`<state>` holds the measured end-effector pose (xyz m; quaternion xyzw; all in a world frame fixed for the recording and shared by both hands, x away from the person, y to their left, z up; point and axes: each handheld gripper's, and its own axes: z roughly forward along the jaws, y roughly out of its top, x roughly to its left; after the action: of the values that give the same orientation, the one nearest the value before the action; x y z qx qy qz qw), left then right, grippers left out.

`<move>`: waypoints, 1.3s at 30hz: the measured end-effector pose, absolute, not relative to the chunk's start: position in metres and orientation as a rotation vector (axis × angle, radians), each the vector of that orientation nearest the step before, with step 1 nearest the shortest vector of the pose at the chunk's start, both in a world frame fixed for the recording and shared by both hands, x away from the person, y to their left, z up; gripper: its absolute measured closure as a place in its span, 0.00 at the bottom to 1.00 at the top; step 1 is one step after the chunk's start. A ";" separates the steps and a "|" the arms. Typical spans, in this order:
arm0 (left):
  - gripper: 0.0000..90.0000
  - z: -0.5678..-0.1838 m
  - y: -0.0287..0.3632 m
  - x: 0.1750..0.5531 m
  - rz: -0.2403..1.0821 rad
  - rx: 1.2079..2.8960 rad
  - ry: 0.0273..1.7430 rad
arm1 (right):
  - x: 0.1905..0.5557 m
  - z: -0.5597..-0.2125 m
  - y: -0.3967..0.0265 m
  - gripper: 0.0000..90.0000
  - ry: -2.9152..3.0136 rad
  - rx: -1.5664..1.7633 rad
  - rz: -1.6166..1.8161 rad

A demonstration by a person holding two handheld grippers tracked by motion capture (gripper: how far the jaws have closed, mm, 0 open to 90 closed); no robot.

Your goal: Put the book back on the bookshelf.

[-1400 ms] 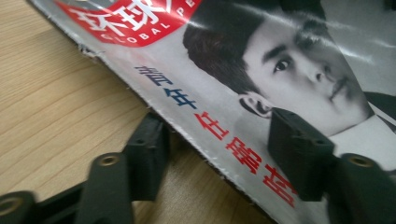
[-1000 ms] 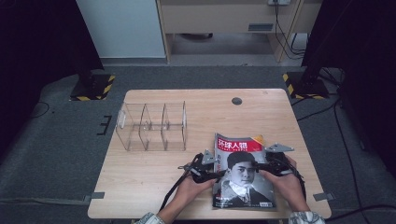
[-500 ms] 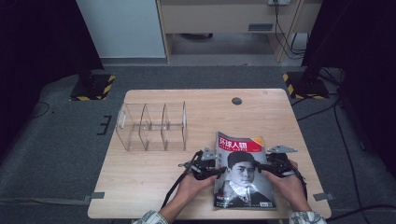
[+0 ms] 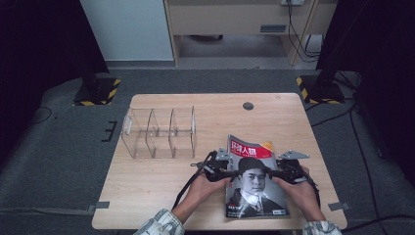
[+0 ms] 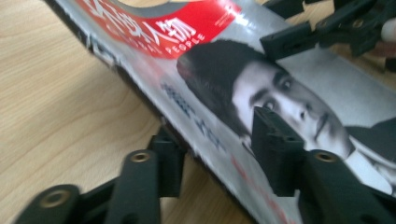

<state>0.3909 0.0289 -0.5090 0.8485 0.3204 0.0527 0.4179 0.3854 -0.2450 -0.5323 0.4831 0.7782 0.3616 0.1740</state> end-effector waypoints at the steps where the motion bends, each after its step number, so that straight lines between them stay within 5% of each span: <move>1: 0.56 -0.509 0.029 0.391 0.132 2.129 0.804 | 0.385 -0.532 -0.245 0.44 2.206 1.370 1.025; 10: 0.49 -0.496 0.018 0.412 0.100 2.130 0.803 | 0.390 -0.533 -0.243 0.46 2.220 1.342 1.042; 12: 0.63 -0.492 0.018 0.414 0.150 2.128 0.781 | 0.389 -0.534 -0.242 0.46 2.207 1.352 1.050; 21: 0.65 -0.487 0.016 0.430 0.152 2.139 0.816 | 0.390 -0.534 -0.244 0.48 2.214 1.346 1.056; 29: 0.78 -0.487 0.014 0.438 0.154 2.155 0.804 | 0.389 -0.534 -0.243 0.48 2.205 1.356 1.057; 33: 0.78 -0.485 0.014 0.440 0.147 2.147 0.805 | 0.389 -0.534 -0.243 0.48 2.203 1.360 1.057; 39: 0.65 -0.484 0.009 0.446 0.094 2.122 0.814 | 0.388 -0.534 -0.243 0.48 2.201 1.361 1.061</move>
<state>0.4463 0.0093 -0.4837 0.8466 0.3248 0.0377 0.4199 0.3885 -0.2429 -0.5338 0.4794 0.7754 0.3736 0.1714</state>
